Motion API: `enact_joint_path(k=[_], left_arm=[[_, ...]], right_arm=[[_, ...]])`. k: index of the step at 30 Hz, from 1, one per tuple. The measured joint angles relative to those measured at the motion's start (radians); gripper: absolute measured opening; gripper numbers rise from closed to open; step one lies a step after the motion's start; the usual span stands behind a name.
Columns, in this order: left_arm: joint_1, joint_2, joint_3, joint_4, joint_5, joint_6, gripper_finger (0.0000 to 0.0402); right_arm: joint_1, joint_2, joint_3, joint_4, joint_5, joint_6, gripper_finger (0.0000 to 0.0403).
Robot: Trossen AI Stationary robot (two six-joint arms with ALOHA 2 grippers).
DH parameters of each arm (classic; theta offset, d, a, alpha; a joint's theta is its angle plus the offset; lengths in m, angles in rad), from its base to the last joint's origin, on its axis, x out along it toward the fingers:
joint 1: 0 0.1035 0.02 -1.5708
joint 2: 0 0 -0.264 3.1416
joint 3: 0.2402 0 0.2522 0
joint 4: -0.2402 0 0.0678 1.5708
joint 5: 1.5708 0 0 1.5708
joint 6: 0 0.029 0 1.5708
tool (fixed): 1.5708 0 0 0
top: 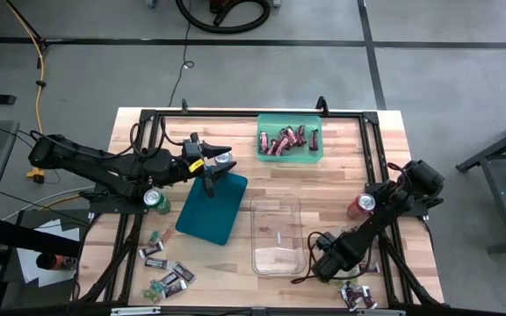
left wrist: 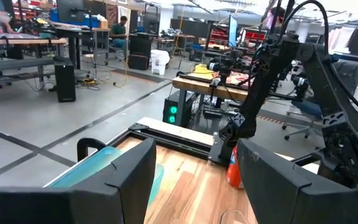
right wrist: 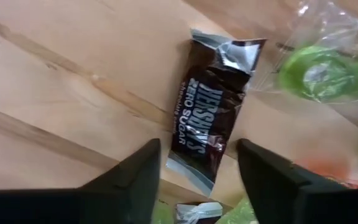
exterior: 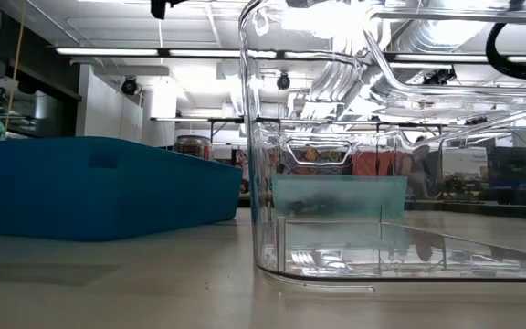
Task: Sort candy
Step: Put the chocolate bar into the blue bin
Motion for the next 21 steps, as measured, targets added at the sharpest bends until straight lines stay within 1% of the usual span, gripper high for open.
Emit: enact_joint_path(k=[2, 4, 5, 6, 9, 11, 13, 14, 17, 18, 19, 20, 21], left_arm=[[0.0, 0.0, 0.0, 0.0, 0.0, 0.0, 0.0211], [0.0, 0.0, 0.0, 0.0, 0.0, 0.001, 0.0211], [0.0, 0.0, 0.0, 0.0, 0.0, 0.001, 0.0211], [0.0, 0.0, 0.0, 0.0, 0.0, 0.001, 0.0211], [0.0, -0.012, 0.0, 0.003, 0.0, 0.001, 0.0211], [0.0, -0.026, 0.0, 0.007, 0.0, 0.001, 0.0211], [0.0, -0.045, 0.0, 0.005, 0.0, 0.001, 0.0211], [0.0, -0.056, 0.0, 0.009, 0.0, 0.001, 0.0211], [0.0, -0.091, 0.0, 0.009, 0.0, 0.001, 0.0211], [0.0, -0.102, 0.0, 0.008, 0.0, 0.001, 0.0211], [0.0, -0.113, 0.0, 0.007, 0.0, 0.001, 0.0211], [0.0, -0.123, 0.0, 0.006, 0.0, 0.001, 0.0211], [0.0, -0.132, 0.0, 0.007, 0.0, 0.001, 0.0211]], right_arm=[[0.003, -0.011, -0.002, -0.008, 0.002, -0.02, 0.0129], [0.013, -0.035, -0.006, -0.029, 0.009, -0.05, 0.0058], [0.016, -0.056, -0.006, -0.037, 0.012, -0.064, 0.003], [0.021, -0.086, -0.006, -0.045, 0.013, -0.084, 0.0017], [0.025, -0.206, -0.005, -0.12, 0.032, -0.134, 0.0024], [0.018, -0.312, 0.002, -0.197, 0.098, -0.16, 0.0013], [0.003, -0.425, 0.031, -0.259, 0.221, -0.205, 0.0005], [-0.006, -0.477, 0.044, -0.279, 0.303, -0.246, 0.0007], [-0.051, -0.606, 0.084, -0.28, 0.561, -0.397, 0.0005], [-0.076, -0.634, 0.093, -0.274, 0.629, -0.454, 0.0004], [-0.108, -0.653, 0.1, -0.263, 0.682, -0.52, 0.0003], [-0.143, -0.664, 0.104, -0.241, 0.71, -0.594, 0.0003], [-0.181, -0.668, 0.104, -0.21, 0.715, -0.678, 0.0003]])
